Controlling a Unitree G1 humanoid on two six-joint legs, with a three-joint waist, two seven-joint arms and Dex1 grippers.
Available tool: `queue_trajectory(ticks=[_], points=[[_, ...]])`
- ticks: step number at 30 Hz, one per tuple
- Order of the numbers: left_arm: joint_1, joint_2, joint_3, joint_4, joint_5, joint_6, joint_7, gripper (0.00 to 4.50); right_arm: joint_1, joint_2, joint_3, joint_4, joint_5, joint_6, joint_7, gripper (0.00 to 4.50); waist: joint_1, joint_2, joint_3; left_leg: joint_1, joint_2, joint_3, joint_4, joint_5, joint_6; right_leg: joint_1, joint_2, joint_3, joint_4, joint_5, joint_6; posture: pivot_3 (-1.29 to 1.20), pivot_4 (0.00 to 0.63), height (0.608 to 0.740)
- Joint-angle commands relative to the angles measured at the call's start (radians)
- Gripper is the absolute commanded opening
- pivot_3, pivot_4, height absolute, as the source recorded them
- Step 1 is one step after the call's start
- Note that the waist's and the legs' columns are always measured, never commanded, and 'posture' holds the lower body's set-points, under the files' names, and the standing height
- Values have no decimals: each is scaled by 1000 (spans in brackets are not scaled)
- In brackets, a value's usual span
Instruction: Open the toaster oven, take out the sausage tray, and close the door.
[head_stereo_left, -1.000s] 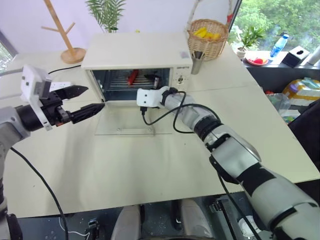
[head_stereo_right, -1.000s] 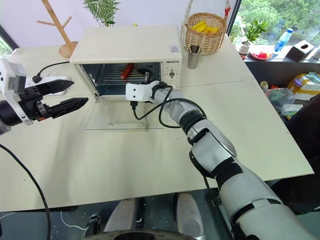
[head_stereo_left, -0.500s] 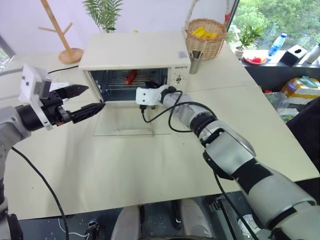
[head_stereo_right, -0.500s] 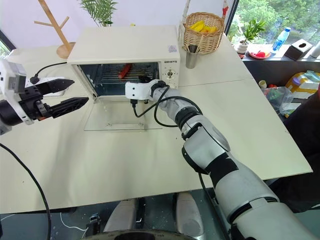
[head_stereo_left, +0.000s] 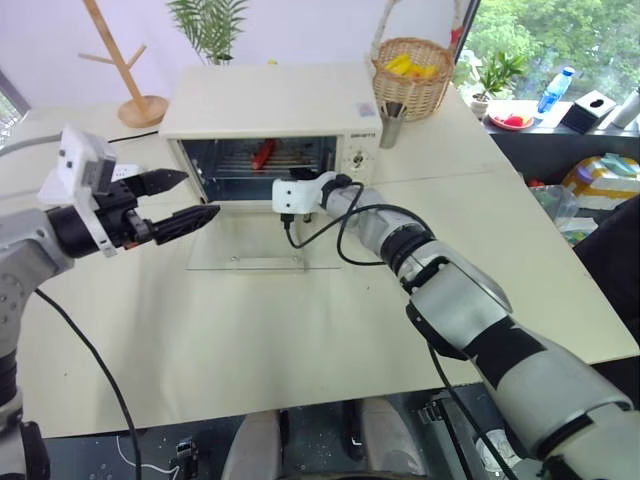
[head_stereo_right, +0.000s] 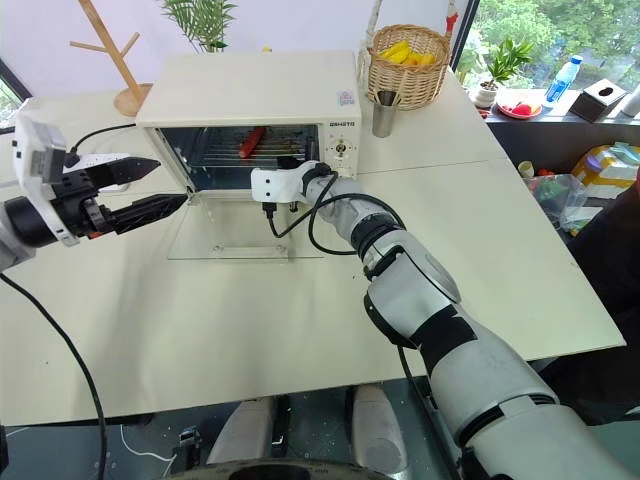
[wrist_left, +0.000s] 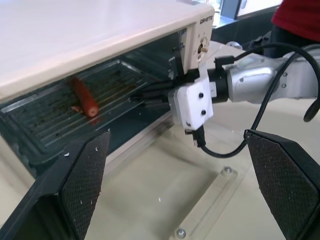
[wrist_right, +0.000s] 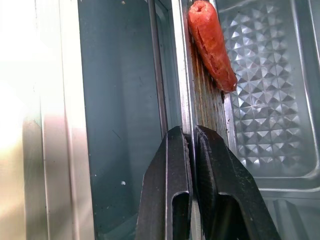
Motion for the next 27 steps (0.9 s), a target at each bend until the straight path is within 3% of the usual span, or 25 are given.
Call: queue_trajectory(ticks=[1, 11, 27], points=[[-76, -1, -60, 74, 39, -48, -47, 4500, -14, 5, -36, -39, 20, -30, -15, 70, 0, 0, 0, 0, 0, 0, 0, 0, 0, 0, 0, 0, 0, 0, 0, 0, 150, 740], [-331, 5, -271, 450, 233, -187, -275, 4500, 42, -17, -25, -132, 12, -82, 3, 70, -4, 0, 0, 0, -1, 1, 0, 0, 0, 0, 1, 0, 0, 0, 0, 0, 150, 740], [-633, -40, -368, 952, 479, -405, -478, 4500, 158, -78, -22, -370, -2, -88, 61, 70, -13, -1, 0, -1, 0, 1, 0, 0, 0, -1, 2, 0, 2, 0, 0, 0, 150, 740]])
